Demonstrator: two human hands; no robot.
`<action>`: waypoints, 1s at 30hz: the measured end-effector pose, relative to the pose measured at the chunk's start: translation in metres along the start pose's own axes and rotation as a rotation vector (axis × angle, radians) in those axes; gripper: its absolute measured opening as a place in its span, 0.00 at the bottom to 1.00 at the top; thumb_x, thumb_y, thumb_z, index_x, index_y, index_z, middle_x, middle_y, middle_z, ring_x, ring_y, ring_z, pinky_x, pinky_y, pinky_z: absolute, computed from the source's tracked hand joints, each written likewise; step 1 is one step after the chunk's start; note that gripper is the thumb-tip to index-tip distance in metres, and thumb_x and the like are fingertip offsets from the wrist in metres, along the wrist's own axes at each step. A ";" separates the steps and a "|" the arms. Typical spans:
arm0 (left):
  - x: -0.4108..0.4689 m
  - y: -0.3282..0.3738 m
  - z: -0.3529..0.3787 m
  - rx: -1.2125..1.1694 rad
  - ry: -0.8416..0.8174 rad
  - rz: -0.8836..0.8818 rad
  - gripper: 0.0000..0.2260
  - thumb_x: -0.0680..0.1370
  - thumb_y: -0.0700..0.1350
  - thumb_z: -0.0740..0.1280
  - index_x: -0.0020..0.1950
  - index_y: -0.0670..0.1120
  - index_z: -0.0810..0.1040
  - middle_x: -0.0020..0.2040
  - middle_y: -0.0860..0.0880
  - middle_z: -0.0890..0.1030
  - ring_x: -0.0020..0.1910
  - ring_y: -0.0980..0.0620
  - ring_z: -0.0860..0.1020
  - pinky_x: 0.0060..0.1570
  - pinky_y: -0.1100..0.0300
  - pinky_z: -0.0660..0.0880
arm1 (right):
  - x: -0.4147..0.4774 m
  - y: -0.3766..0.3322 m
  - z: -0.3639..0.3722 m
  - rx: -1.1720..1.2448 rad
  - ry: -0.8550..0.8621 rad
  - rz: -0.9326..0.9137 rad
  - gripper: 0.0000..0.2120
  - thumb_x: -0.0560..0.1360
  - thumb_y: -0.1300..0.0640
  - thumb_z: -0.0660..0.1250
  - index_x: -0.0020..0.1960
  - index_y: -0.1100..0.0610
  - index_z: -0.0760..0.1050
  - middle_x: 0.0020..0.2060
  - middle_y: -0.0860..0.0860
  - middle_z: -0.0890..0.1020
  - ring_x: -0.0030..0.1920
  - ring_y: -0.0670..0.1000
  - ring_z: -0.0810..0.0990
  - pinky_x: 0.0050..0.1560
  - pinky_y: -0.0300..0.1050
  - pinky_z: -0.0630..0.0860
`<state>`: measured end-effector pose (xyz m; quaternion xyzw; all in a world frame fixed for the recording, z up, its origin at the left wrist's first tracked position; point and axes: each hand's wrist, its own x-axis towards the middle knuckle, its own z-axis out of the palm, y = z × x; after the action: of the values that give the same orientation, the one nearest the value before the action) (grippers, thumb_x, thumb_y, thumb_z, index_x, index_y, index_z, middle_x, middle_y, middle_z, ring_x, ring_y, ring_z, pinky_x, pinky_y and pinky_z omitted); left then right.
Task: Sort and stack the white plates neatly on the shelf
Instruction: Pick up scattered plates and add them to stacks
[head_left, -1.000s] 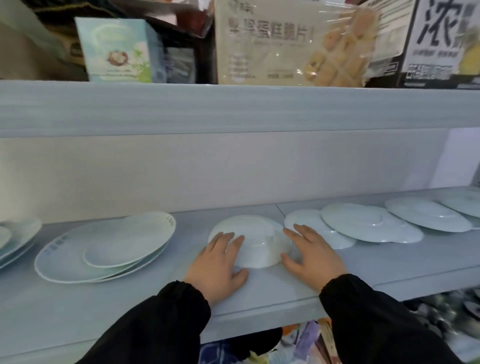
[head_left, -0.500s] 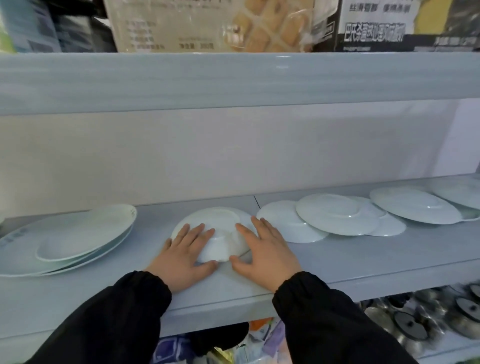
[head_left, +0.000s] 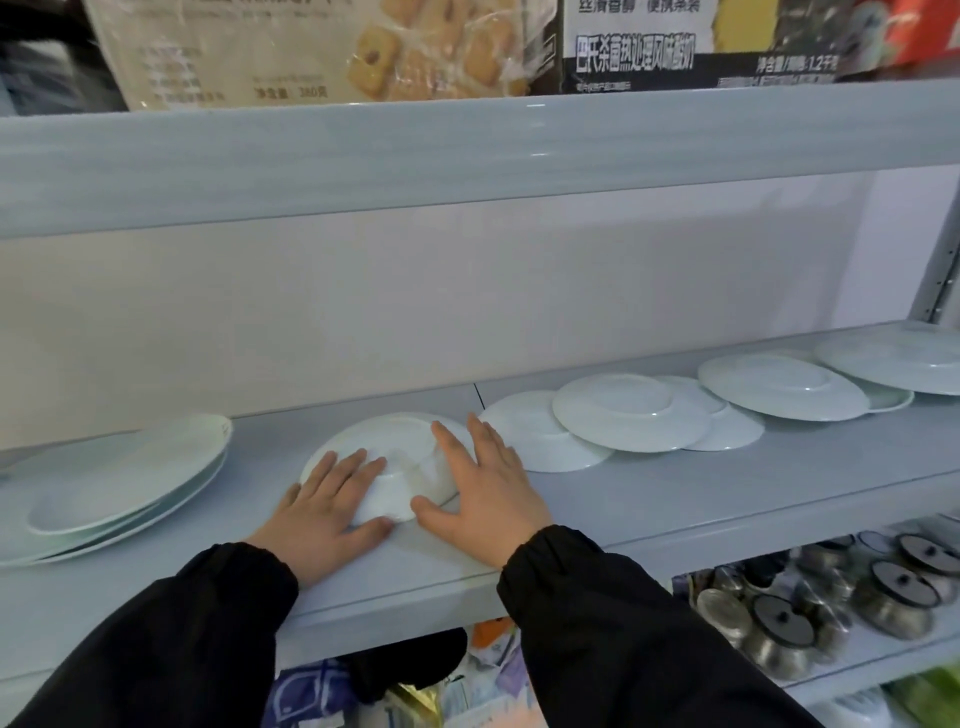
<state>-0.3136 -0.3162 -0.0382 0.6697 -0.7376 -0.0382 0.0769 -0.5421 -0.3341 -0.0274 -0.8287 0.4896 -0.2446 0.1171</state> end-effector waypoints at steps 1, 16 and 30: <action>-0.005 0.004 -0.003 -0.010 -0.016 -0.009 0.41 0.66 0.76 0.44 0.77 0.64 0.45 0.79 0.61 0.44 0.78 0.55 0.39 0.75 0.46 0.49 | -0.001 -0.001 -0.001 0.018 0.009 0.002 0.38 0.74 0.34 0.58 0.77 0.40 0.43 0.79 0.51 0.42 0.78 0.51 0.40 0.76 0.55 0.43; -0.123 0.022 0.008 0.434 0.221 0.203 0.31 0.63 0.46 0.61 0.66 0.45 0.70 0.61 0.43 0.75 0.57 0.35 0.80 0.44 0.43 0.81 | -0.003 0.005 -0.004 0.369 0.072 -0.007 0.37 0.71 0.27 0.48 0.77 0.39 0.51 0.79 0.43 0.47 0.77 0.42 0.45 0.74 0.44 0.50; -0.125 -0.053 -0.097 -0.842 0.760 -0.322 0.08 0.81 0.43 0.62 0.56 0.56 0.74 0.47 0.62 0.79 0.46 0.63 0.78 0.34 0.72 0.74 | 0.041 -0.069 0.021 0.684 0.164 -0.028 0.30 0.76 0.31 0.51 0.75 0.42 0.61 0.75 0.41 0.62 0.74 0.41 0.59 0.75 0.47 0.56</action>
<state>-0.2340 -0.1924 0.0415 0.6520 -0.4685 -0.0962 0.5883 -0.4627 -0.3361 -0.0029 -0.7256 0.3759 -0.4617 0.3451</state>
